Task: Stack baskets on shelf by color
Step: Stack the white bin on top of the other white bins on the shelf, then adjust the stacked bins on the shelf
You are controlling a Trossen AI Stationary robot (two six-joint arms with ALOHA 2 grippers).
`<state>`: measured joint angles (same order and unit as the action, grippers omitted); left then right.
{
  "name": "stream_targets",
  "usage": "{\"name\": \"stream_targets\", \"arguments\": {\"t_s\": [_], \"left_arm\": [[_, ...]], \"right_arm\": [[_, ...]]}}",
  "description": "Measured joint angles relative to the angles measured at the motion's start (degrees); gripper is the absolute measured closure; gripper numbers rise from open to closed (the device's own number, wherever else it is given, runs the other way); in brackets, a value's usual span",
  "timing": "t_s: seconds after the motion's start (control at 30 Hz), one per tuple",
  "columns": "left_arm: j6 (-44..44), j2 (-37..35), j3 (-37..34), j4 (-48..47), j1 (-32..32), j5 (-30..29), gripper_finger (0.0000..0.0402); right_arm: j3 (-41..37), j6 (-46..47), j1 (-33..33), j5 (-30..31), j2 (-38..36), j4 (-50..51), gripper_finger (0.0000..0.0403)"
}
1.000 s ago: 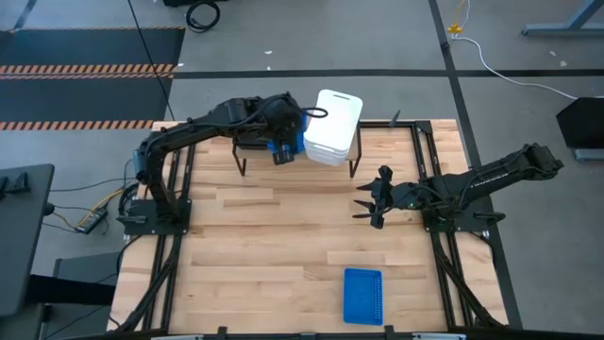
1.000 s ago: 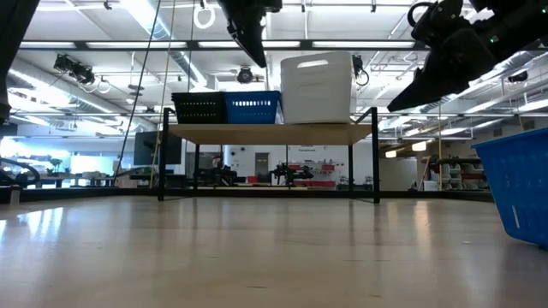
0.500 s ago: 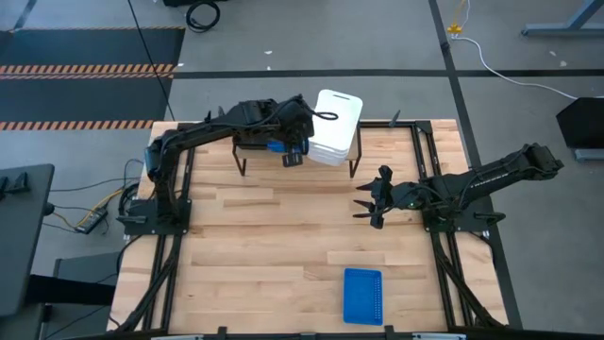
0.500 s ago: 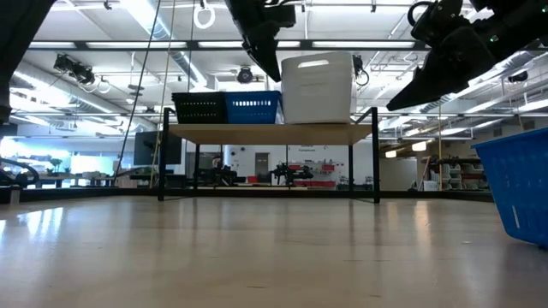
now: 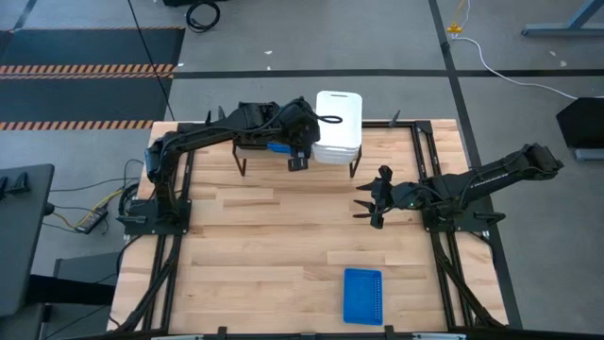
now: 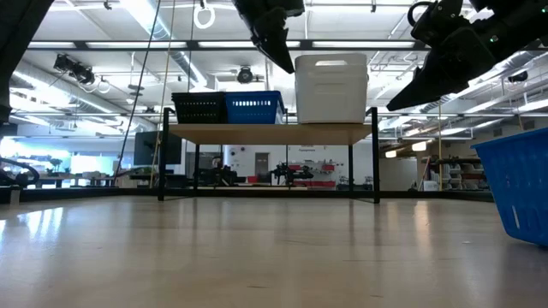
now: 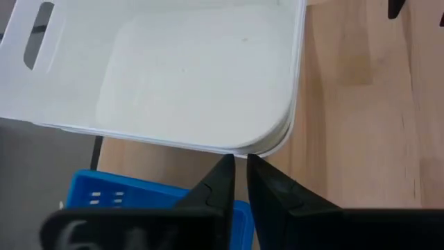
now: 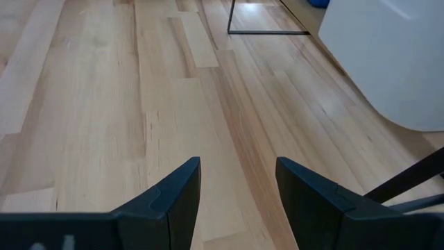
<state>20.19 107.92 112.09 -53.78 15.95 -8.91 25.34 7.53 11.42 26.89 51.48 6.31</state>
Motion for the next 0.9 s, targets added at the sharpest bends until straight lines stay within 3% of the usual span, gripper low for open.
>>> {"name": "stream_targets", "arguments": {"t_s": [0.37,0.47,0.6,0.9], "left_arm": [[0.1,0.0,0.0,3.6,-0.1,2.0,0.0357],[0.0,0.0,0.0,3.0,-0.1,2.1,0.036],[-0.1,-0.5,0.0,1.3,-0.2,1.4,0.0362],[-1.1,-4.0,0.0,-0.3,-0.5,0.0,0.0367]], "right_arm": [[0.0,-0.2,0.0,0.1,0.0,-0.2,0.0208],[0.0,-0.7,-0.2,3.1,0.0,-1.3,0.0208],[0.0,-4.6,-1.7,6.5,0.0,-5.4,0.0208],[0.0,-15.3,-8.4,4.2,0.0,-15.4,0.0208]]}}
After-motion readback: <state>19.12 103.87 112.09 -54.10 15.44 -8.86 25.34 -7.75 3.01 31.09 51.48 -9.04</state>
